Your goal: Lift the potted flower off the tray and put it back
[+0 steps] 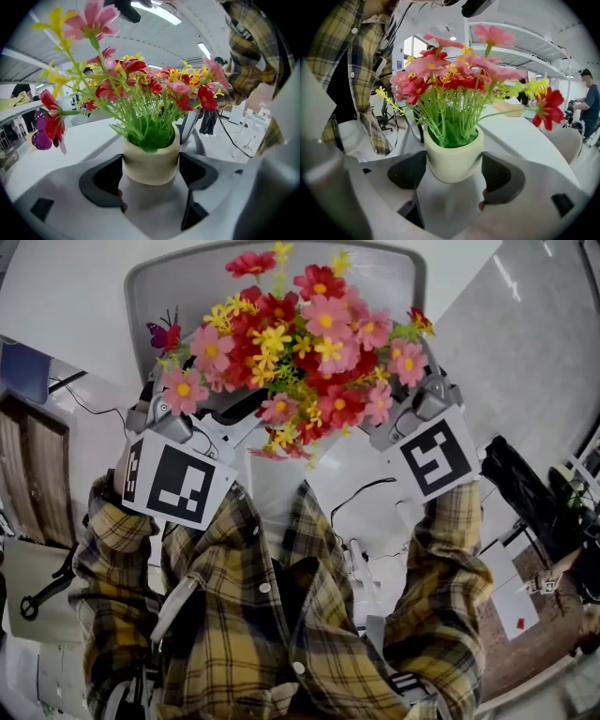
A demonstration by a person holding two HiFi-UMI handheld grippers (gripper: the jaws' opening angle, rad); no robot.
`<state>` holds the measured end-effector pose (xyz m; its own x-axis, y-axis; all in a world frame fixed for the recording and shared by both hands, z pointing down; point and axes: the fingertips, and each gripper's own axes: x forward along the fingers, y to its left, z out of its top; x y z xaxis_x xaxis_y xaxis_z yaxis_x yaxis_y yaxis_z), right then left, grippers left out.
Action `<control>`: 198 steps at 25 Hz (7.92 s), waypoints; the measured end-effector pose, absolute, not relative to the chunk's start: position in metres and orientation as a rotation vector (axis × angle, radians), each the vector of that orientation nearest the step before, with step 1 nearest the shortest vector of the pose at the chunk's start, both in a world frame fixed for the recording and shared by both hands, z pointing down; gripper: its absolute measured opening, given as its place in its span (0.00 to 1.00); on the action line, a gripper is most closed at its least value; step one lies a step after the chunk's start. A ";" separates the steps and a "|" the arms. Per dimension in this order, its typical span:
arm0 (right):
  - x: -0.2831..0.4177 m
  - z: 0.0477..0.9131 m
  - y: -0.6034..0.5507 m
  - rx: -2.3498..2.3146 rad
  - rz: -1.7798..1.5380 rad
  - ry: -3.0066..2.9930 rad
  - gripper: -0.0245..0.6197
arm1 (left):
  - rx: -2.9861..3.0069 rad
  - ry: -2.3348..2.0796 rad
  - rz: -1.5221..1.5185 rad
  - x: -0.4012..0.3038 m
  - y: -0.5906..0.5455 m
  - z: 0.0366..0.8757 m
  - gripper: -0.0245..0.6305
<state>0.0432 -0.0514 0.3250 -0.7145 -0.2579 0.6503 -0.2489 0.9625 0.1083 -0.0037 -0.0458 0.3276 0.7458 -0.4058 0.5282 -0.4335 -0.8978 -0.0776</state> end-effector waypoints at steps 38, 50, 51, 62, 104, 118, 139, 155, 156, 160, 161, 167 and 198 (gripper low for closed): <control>0.044 0.327 -0.050 0.476 0.014 -2.464 0.58 | 2.825 -0.779 0.878 -0.002 -0.050 0.324 0.60; 0.049 0.326 -0.049 0.457 0.013 -2.427 0.58 | 2.802 -0.785 0.820 0.004 -0.049 0.325 0.60; 0.051 0.326 -0.049 0.459 0.005 -2.418 0.58 | 2.805 -0.783 0.812 0.005 -0.050 0.325 0.60; 0.044 0.326 -0.049 0.486 0.038 -2.445 0.58 | 2.792 -0.788 0.888 -0.001 -0.050 0.323 0.60; 0.047 0.325 -0.047 0.534 0.053 -2.446 0.58 | 2.758 -0.805 0.846 0.004 -0.050 0.324 0.61; 0.046 0.325 -0.047 0.548 0.068 -2.460 0.58 | 2.760 -0.813 0.833 0.005 -0.050 0.325 0.61; 0.045 0.324 -0.047 0.574 0.072 -2.482 0.60 | 2.759 -0.816 0.817 0.005 -0.049 0.325 0.61; 0.044 0.324 -0.048 0.591 0.074 -2.498 0.60 | 2.763 -0.830 0.838 0.004 -0.050 0.324 0.61; 0.044 0.324 -0.048 0.590 0.075 -2.497 0.60 | 2.763 -0.828 0.842 0.004 -0.050 0.324 0.61; 0.044 0.325 -0.046 0.593 0.095 -2.498 0.60 | 2.760 -0.814 0.854 0.004 -0.049 0.323 0.61; 0.044 0.325 -0.045 0.594 0.099 -2.498 0.60 | 2.760 -0.811 0.857 0.004 -0.049 0.323 0.61; 0.045 0.324 -0.044 0.586 0.101 -2.486 0.60 | 2.744 -0.802 0.862 0.003 -0.047 0.324 0.61; 0.043 0.322 -0.040 0.581 0.146 -2.465 0.60 | 2.727 -0.808 0.843 0.003 -0.043 0.323 0.61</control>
<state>0.0426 -0.0404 0.3218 -0.7266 -0.3732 0.5768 -0.4387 0.8982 0.0286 0.0029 -0.0432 0.3227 0.6924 -0.4475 0.5660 -0.5467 -0.8373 0.0068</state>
